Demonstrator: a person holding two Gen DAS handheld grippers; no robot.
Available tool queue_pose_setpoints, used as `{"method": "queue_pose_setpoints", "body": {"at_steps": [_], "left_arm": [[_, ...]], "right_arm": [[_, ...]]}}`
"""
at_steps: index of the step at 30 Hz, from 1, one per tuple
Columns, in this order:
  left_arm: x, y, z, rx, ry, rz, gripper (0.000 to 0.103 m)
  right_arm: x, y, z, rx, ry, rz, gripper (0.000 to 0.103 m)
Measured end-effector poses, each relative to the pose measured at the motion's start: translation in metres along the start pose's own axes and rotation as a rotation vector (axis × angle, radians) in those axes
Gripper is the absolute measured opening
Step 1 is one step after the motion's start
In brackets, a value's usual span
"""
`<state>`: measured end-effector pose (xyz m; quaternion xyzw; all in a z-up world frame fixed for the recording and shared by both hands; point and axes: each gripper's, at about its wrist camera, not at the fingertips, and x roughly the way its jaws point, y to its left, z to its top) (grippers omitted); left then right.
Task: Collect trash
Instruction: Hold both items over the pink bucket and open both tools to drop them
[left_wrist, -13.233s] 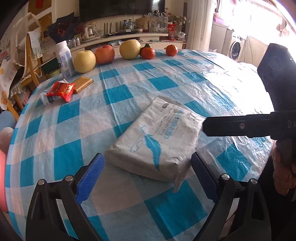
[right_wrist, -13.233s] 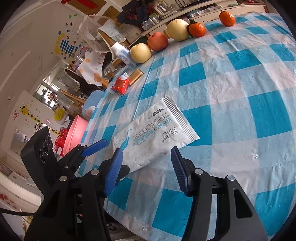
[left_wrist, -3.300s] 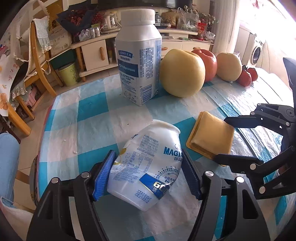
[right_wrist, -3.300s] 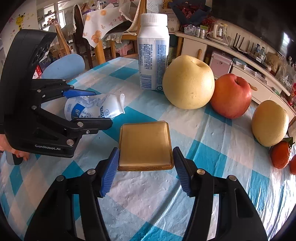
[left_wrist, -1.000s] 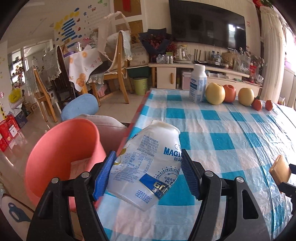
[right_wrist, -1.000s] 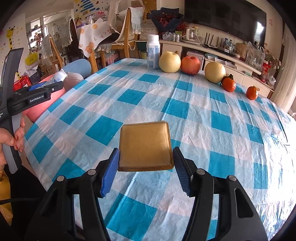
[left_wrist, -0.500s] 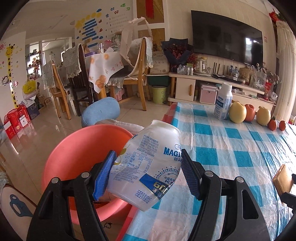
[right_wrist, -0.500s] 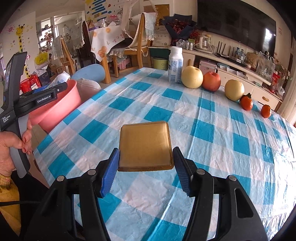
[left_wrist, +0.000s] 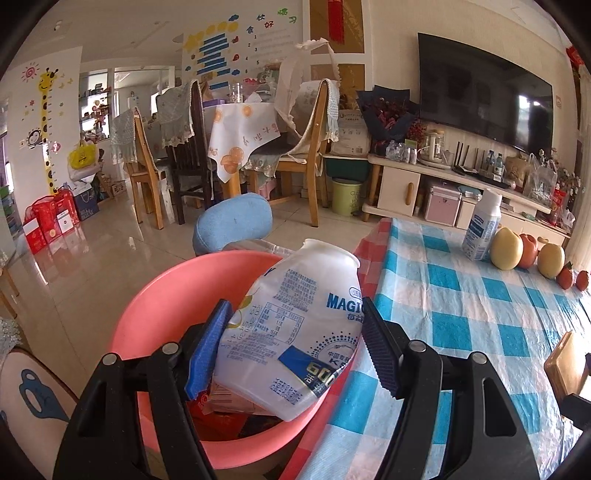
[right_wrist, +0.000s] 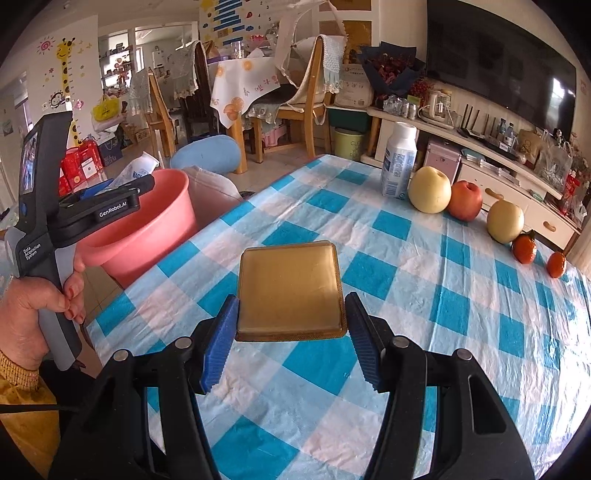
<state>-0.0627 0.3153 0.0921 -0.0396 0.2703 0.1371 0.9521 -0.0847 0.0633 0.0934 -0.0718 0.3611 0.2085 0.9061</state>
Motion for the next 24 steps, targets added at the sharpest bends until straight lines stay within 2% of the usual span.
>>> {"method": "queue_pose_setpoints", "body": {"at_steps": [17, 24], "left_arm": [[0.010, 0.048, 0.005, -0.117, -0.002, 0.060, 0.070], [0.014, 0.076, 0.004, -0.196, 0.005, 0.085, 0.070]], "right_arm": [[0.027, 0.050, 0.040, -0.094, -0.017, 0.071, 0.060], [0.037, 0.081, 0.059, -0.167, -0.029, 0.114, 0.060]]}}
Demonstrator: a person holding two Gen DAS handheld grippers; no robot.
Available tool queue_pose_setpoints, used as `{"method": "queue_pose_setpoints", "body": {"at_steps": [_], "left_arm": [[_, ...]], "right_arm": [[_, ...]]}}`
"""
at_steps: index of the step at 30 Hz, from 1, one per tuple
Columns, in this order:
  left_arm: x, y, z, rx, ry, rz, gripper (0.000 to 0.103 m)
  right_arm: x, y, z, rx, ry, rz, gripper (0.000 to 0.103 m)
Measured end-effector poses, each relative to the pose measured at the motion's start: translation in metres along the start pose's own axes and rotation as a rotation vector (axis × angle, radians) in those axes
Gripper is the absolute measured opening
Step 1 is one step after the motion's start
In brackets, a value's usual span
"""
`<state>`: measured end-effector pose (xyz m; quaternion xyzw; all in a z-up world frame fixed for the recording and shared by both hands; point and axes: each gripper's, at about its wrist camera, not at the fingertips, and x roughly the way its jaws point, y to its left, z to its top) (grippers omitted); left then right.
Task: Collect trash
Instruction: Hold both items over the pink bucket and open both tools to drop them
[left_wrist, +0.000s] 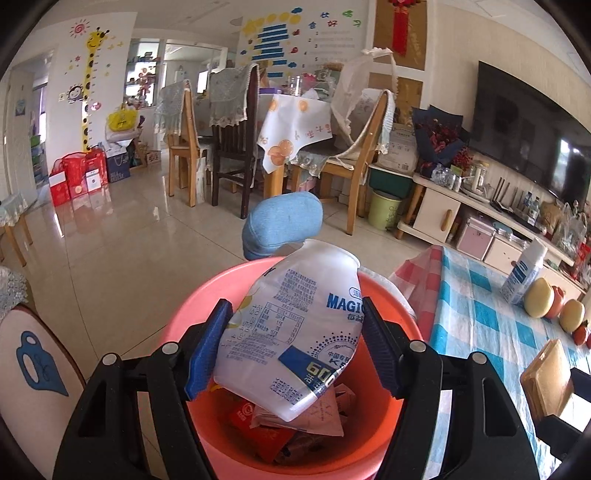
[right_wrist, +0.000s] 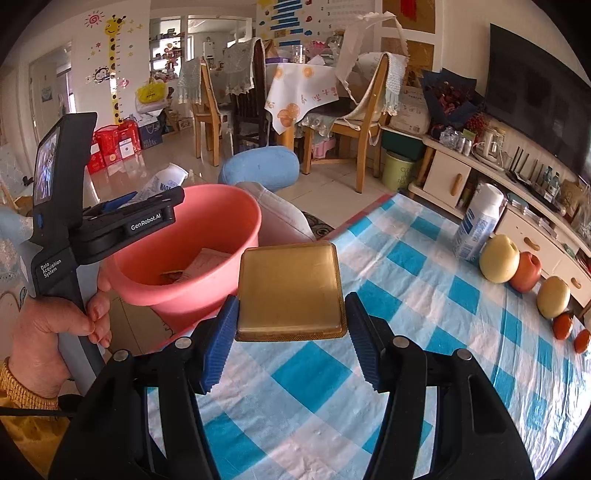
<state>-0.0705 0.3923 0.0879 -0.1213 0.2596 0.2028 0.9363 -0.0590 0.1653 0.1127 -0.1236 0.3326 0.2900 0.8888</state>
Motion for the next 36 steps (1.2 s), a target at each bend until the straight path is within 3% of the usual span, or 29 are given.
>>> {"method": "queue_pose_setpoints", "body": {"at_steps": [18, 32, 36], "left_arm": [[0.017, 0.048, 0.002, -0.118, 0.044, 0.038, 0.070], [0.028, 0.047, 0.000, -0.125, 0.074, 0.025, 0.070], [0.037, 0.043, -0.003, -0.106, 0.120, 0.019, 0.070]], "right_arm": [[0.054, 0.065, 0.051, -0.164, 0.022, 0.087, 0.060], [0.104, 0.077, 0.055, -0.209, 0.079, 0.111, 0.060], [0.116, 0.080, 0.049, -0.228, 0.098, 0.109, 0.060]]}}
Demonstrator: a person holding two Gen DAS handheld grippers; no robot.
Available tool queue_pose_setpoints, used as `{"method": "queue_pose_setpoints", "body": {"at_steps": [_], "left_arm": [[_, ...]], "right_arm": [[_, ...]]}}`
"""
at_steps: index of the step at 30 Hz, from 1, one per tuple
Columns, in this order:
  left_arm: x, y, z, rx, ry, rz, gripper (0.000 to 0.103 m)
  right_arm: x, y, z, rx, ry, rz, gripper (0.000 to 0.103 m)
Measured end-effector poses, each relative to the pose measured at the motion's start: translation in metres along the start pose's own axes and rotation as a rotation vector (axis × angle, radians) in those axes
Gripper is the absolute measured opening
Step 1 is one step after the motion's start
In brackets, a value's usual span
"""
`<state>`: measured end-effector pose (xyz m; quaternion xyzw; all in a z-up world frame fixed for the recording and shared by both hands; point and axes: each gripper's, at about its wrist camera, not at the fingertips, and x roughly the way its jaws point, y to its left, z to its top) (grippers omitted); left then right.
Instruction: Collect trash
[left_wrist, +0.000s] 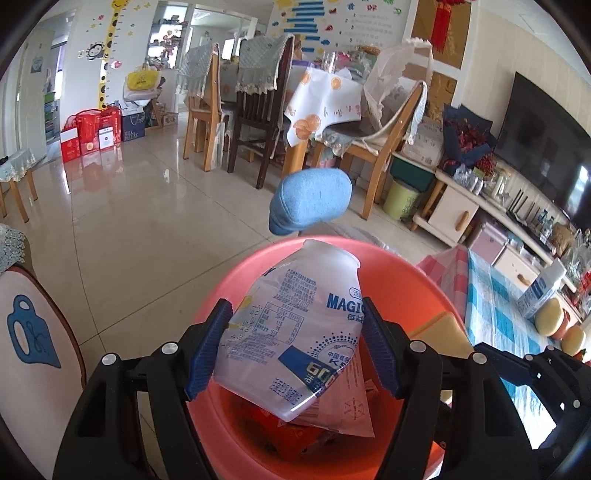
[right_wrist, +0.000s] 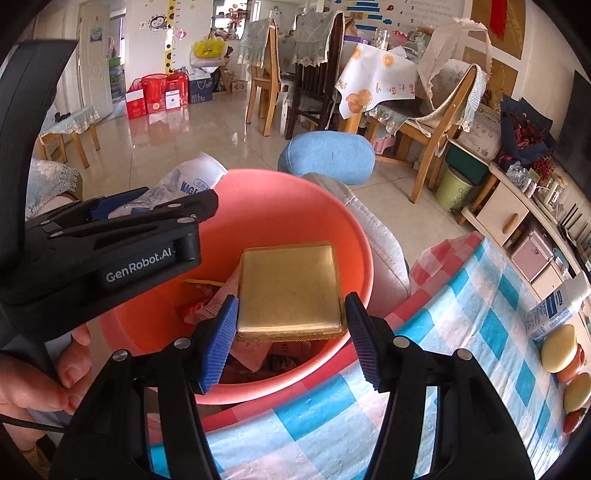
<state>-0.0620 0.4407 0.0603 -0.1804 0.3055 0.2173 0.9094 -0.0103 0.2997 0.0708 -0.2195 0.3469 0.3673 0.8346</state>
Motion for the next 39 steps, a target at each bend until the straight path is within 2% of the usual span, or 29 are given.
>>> {"method": "queue_pose_setpoints", "body": {"at_steps": [2, 3, 4, 5, 11, 18, 32, 39], "left_arm": [[0.005, -0.003, -0.001, 0.020, 0.023, 0.023, 0.072], [0.006, -0.004, -0.002, 0.025, 0.028, 0.034, 0.077], [0.007, -0.005, -0.003, 0.026, 0.031, 0.038, 0.091], [0.007, -0.004, -0.003, 0.027, 0.034, 0.043, 0.093], [0.009, -0.007, -0.005, 0.046, 0.049, 0.071, 0.094], [0.004, -0.017, -0.007, 0.099, 0.032, 0.101, 0.095], [-0.017, -0.052, -0.008, 0.182, -0.045, 0.092, 0.096], [-0.034, -0.077, -0.014, 0.267, -0.081, 0.073, 0.096]], "right_arm": [[0.002, 0.000, -0.002, 0.003, 0.002, 0.010, 0.072], [0.001, 0.000, -0.004, 0.003, -0.006, -0.005, 0.077], [0.000, -0.001, -0.006, 0.007, -0.014, -0.024, 0.083], [-0.003, -0.003, -0.008, 0.016, -0.022, -0.038, 0.083], [-0.021, -0.017, -0.022, 0.086, -0.069, -0.120, 0.087], [-0.041, -0.035, -0.039, 0.170, -0.095, -0.170, 0.088], [-0.081, -0.055, -0.079, 0.274, -0.106, -0.233, 0.092], [-0.107, -0.063, -0.102, 0.321, -0.109, -0.276, 0.092]]}}
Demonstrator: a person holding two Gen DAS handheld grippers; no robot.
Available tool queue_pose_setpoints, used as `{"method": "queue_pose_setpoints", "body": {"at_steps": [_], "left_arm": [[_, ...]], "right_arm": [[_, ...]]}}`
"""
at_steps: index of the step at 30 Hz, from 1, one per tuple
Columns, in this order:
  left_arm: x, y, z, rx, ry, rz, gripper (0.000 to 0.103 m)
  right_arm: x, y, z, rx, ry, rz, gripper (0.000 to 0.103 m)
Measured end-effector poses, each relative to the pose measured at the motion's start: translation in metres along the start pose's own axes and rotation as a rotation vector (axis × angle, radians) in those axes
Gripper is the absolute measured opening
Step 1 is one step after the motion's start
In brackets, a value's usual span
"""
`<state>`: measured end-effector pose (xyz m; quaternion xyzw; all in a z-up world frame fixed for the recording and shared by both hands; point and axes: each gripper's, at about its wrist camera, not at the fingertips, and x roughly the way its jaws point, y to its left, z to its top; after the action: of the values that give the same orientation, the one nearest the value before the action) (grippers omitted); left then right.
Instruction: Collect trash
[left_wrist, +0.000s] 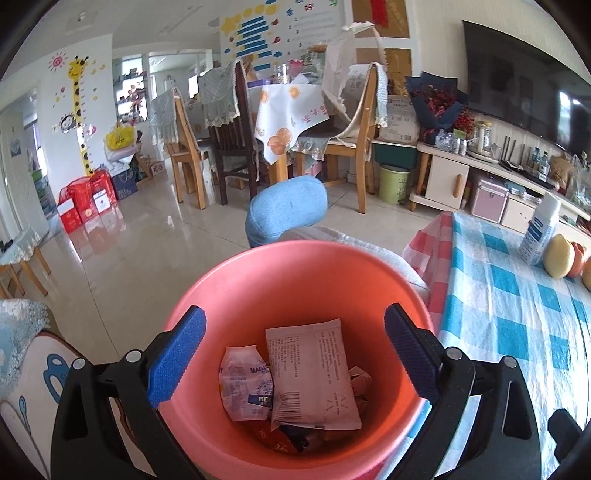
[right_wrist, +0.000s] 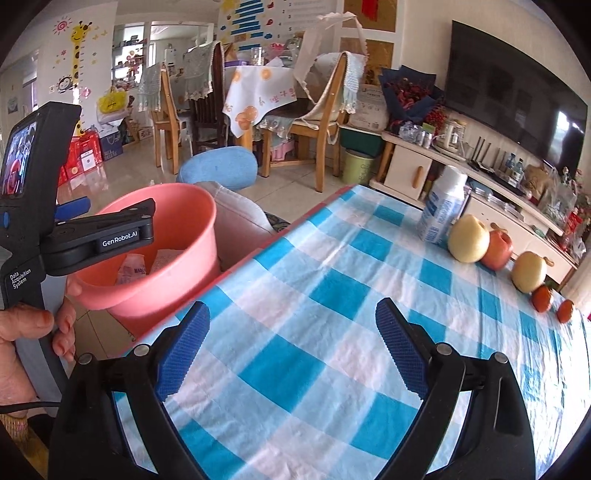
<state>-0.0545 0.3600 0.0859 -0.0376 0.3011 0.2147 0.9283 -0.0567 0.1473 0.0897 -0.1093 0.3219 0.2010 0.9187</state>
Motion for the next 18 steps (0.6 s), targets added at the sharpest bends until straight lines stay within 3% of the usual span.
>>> {"method": "queue_pose_setpoints", "body": {"at_steps": [18], "left_arm": [[-0.068, -0.095, -0.026, 0.244, -0.065, -0.154, 0.096]], "right_arm": [[-0.070, -0.075, -0.055, 0.151, -0.034, -0.112, 0.092]]}}
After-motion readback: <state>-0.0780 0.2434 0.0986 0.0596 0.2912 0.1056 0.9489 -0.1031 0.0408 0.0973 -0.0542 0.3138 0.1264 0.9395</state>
